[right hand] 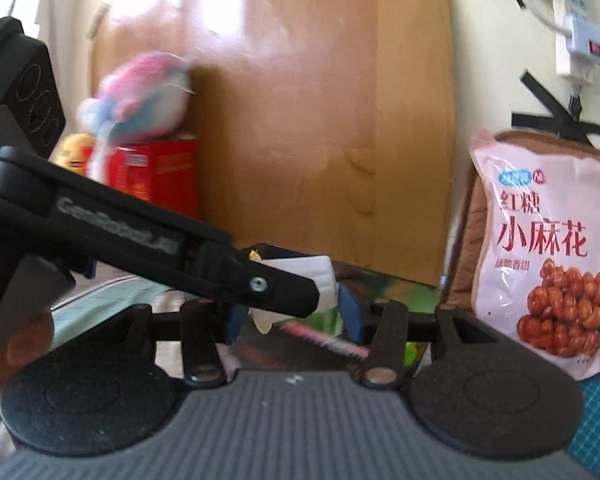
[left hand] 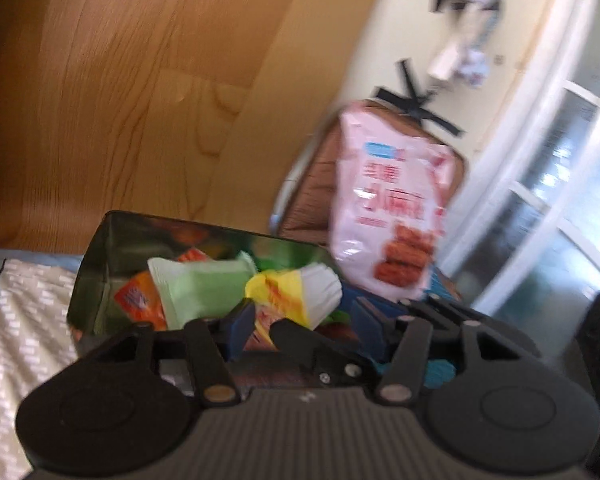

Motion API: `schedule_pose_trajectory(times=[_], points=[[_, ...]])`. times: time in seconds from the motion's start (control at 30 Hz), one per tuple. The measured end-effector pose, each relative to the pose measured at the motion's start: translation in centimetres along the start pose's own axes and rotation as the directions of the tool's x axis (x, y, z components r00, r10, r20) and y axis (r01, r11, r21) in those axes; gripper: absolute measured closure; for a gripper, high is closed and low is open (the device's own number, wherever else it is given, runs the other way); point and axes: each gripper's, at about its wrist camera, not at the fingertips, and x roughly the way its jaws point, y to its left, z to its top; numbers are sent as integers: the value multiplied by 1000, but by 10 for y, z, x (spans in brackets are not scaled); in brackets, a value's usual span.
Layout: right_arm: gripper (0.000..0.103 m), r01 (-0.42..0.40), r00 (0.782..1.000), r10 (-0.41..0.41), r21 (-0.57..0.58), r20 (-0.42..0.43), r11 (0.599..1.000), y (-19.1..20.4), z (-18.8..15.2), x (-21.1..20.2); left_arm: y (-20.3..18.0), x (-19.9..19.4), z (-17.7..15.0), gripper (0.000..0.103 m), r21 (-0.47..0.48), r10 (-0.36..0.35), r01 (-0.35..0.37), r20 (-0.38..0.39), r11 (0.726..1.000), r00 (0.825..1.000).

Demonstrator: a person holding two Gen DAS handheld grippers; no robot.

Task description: Organize snacks

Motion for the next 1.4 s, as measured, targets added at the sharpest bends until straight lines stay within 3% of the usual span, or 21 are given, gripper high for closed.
schedule_pose_trajectory(times=[0.07,0.13,0.23,0.3,0.37,0.5,0.57,0.77,0.9,0.97,1.03,1.1,1.23,1.27,1.33,1.4], points=[[50,39,999,-39,10,-21,999,-5,-2,12,5,10,-1,40,-30,32,-32,-5,999,999],[49,64,998,-63,21,-30,998,-8,-5,9,8,5,-6,38,-52,12,-12,6,999,1000],[41,55,998,-55,32,10,998,-5,-15,-13,9,-22,-15,33,-27,4,-2,57,1000,998],[41,54,998,-55,37,38,998,0,-26,-33,14,-49,-23,30,-35,-1,4,88,999,996],[40,19,999,-22,69,39,997,3,-38,-50,25,-74,-35,28,-57,15,-9,103,998,995],[39,-91,995,96,135,-37,987,18,-60,-62,58,-120,-64,27,-107,130,-121,80,987,988],[39,-153,981,169,159,-93,975,28,-68,-60,76,-133,-79,27,-154,170,-163,35,975,985],[34,-291,921,325,177,-213,940,69,-67,-46,106,-151,-113,26,-234,163,-170,-51,957,985],[35,-336,870,432,354,-239,873,67,-70,-34,107,-146,-123,27,-254,134,-142,-50,957,990],[40,-333,847,478,470,-231,817,59,-74,-27,101,-144,-126,27,-231,142,-148,-39,962,989],[52,-322,836,508,563,-208,761,52,-77,-17,98,-144,-129,30,-227,149,-151,-25,962,989],[59,-297,837,512,626,-193,721,47,-80,-9,99,-146,-132,30,-240,154,-153,-13,959,988],[89,-248,840,513,714,-178,654,36,-86,4,99,-147,-135,30,-257,138,-133,3,957,990],[90,-240,839,516,735,-171,634,34,-90,5,96,-147,-137,30,-250,134,-129,3,960,991],[91,-239,846,511,748,-153,619,31,-92,1,89,-145,-139,30,-239,112,-109,-1,965,994],[91,-235,860,489,736,-146,635,28,-92,-9,76,-140,-142,29,-195,109,-108,-8,975,994]])
